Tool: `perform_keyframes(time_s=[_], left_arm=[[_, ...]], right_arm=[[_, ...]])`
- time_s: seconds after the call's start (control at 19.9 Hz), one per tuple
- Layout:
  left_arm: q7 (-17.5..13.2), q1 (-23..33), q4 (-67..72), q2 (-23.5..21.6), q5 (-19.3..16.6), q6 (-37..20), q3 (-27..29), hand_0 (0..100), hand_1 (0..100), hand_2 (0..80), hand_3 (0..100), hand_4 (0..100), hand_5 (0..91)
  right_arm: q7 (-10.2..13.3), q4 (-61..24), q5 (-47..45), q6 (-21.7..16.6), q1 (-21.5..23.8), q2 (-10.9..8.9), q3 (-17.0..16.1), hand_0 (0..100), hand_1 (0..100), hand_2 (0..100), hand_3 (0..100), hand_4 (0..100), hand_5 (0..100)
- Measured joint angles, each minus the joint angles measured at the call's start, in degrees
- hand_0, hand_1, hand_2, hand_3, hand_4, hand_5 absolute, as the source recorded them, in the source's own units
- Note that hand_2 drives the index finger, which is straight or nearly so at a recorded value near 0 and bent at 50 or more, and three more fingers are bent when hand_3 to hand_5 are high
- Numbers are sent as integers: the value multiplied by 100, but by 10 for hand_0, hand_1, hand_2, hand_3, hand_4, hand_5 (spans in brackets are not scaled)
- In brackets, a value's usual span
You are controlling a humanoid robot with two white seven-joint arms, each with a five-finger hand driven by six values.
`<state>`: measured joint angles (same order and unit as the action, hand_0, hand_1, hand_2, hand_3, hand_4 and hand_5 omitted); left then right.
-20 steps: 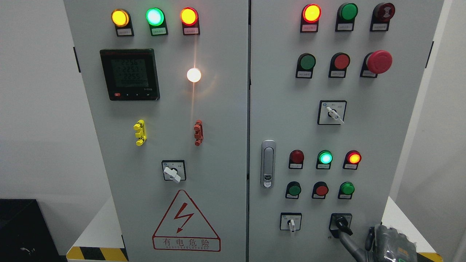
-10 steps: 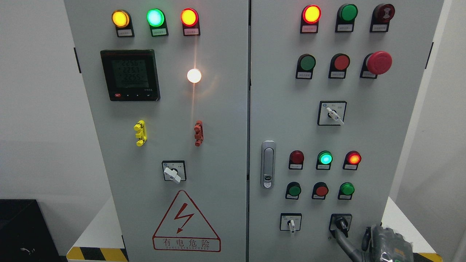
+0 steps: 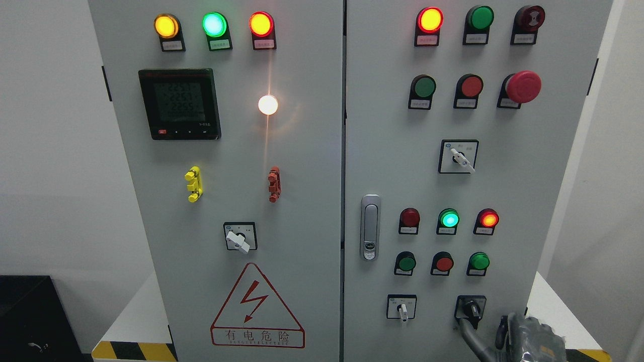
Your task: Flip black knob to close circuit
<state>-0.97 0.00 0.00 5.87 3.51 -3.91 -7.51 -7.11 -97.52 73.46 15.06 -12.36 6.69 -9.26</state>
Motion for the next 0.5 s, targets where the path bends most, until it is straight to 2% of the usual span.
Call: perform_keyframes(time_s=[0.25,0.5], left_arm=[[0,0,0,0,0,0,-1,120,556,0,0,0,0],[0,0,0,0,0,0,-1,120,556,0,0,0,0]], right_arm=[[63,-121,-114,-53,159,0,81,0,91,820,985,871,922],[284,-308,-392,-320,380,8,119,0,100,785,957,852,900]])
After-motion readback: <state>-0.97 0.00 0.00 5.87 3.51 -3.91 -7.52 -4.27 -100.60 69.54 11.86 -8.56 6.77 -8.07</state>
